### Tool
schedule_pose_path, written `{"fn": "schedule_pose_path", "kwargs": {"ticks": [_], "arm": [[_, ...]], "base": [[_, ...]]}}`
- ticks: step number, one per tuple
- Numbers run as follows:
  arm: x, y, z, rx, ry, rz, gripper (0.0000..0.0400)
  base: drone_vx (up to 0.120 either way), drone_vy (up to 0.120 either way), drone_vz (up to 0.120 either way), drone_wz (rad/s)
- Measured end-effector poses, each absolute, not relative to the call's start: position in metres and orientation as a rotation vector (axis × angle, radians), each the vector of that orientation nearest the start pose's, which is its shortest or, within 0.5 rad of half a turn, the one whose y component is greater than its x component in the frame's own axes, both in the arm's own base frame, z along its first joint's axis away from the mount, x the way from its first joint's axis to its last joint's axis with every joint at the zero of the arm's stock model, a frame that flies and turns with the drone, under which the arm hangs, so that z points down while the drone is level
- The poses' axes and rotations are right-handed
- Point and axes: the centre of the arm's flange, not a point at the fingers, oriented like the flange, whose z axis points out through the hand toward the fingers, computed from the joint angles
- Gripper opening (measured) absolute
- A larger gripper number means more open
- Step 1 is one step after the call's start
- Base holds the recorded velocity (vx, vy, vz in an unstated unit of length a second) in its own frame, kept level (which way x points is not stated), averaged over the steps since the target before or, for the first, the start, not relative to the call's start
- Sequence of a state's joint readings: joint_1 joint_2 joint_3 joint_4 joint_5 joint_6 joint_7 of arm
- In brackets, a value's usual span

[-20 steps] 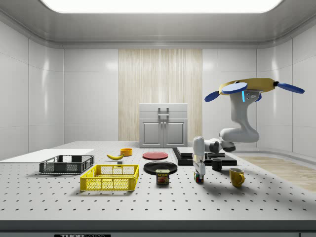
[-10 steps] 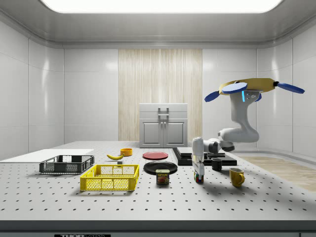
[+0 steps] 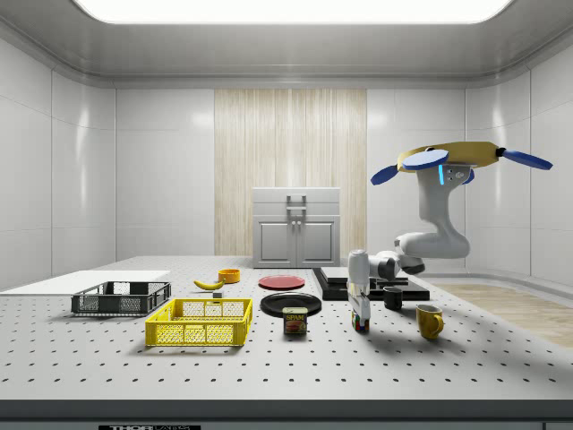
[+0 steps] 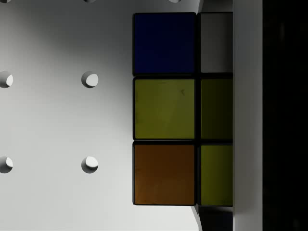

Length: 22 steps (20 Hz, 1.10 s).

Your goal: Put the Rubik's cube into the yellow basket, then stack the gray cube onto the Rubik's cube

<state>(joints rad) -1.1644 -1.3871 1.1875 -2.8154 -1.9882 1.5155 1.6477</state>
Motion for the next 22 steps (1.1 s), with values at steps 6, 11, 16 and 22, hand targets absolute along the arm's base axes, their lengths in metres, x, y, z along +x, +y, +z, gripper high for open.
{"fn": "schedule_pose_path", "kwargs": {"ticks": [6,11,16,22], "arm": [[0.315,0.0,0.538,0.001,-0.003,0.784,0.0329],[0.315,0.0,0.52,0.003,-0.004,0.785,0.0324],[0.315,0.0,0.499,0.004,-0.005,0.785,0.0322],[0.315,0.0,0.487,0.005,-0.005,0.785,0.0321]], "base": [[0.0,0.0,0.0,0.0],[0.0,0.0,0.0,0.0],[0.0,0.0,0.064,0.0],[0.0,0.0,0.12,0.0]]}}
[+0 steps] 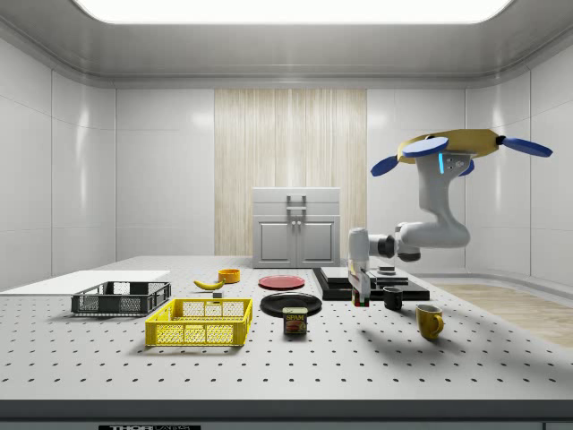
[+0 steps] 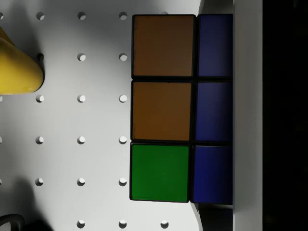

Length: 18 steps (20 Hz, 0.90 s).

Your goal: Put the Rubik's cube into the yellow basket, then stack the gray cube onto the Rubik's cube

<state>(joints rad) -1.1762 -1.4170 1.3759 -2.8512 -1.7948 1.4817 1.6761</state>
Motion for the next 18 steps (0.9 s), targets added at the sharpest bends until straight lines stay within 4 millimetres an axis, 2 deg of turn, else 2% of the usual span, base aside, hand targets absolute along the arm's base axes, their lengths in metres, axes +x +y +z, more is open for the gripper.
{"fn": "schedule_pose_path", "kwargs": {"ticks": [4,6,8,15,18], "arm": [[0.3148,0.0001,0.4845,0.005,-0.006,0.785,0.0321],[0.3148,0.0001,0.4838,0.005,-0.006,0.785,0.0321],[0.3148,0.0001,0.4833,0.005,-0.006,0.785,0.0321],[0.3148,0.0001,0.4827,0.006,-0.006,0.785,0.0321],[0.3148,0.0001,0.4827,0.006,-0.006,0.785,0.0321]], "base": [[0.0,0.0,0.12,0.0],[0.1,0.0,0.1,0.0],[0.12,0.0,0.0,0.0],[0.12,0.12,0.0,0.0],[0.12,0.027,0.0,0.0]]}}
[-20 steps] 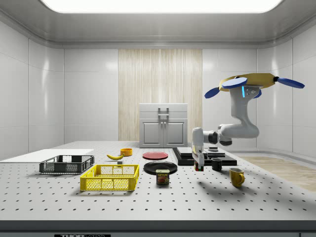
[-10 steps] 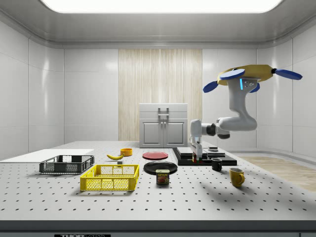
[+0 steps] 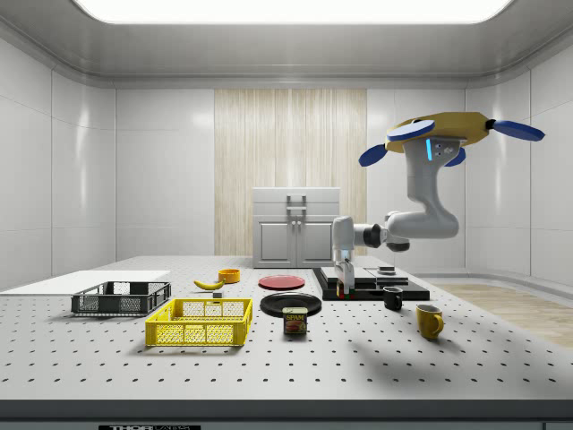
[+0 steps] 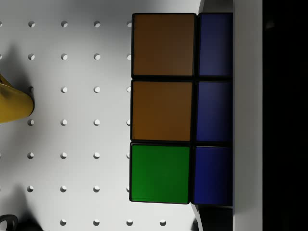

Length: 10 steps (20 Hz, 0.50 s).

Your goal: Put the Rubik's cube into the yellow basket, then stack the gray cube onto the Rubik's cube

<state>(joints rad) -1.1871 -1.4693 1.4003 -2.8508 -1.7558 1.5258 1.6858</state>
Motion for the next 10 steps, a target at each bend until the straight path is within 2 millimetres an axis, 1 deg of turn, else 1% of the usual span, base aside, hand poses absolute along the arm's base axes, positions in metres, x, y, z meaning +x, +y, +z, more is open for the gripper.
{"fn": "schedule_pose_path", "kwargs": {"ticks": [10], "arm": [[0.3148,0.0001,0.4826,0.006,-0.006,0.785,0.0321]], "base": [[0.12,0.0,0.0,0.0]]}}
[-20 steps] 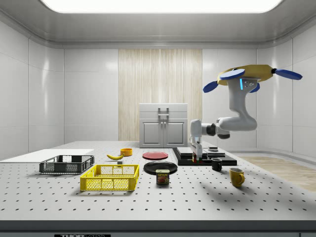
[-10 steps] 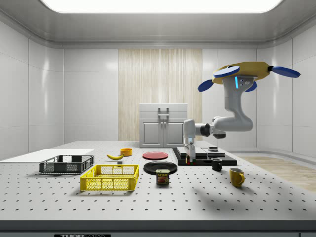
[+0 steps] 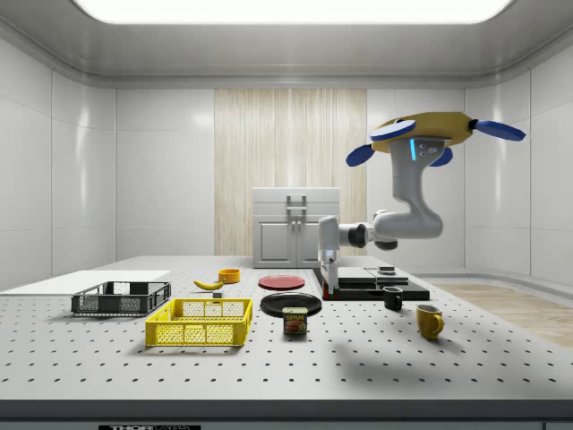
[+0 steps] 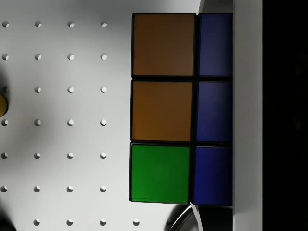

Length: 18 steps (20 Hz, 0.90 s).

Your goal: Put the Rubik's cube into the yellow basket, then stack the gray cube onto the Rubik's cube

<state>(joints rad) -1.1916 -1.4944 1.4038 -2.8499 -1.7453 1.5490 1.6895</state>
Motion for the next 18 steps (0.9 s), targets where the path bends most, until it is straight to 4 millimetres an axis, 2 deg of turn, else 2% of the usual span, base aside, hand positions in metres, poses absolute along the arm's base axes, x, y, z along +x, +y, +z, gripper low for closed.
{"fn": "schedule_pose_path", "kwargs": {"ticks": [18], "arm": [[0.3148,0.0002,0.4826,0.006,-0.006,0.785,0.0321]], "base": [[0.12,0.0,0.0,0.0]]}}
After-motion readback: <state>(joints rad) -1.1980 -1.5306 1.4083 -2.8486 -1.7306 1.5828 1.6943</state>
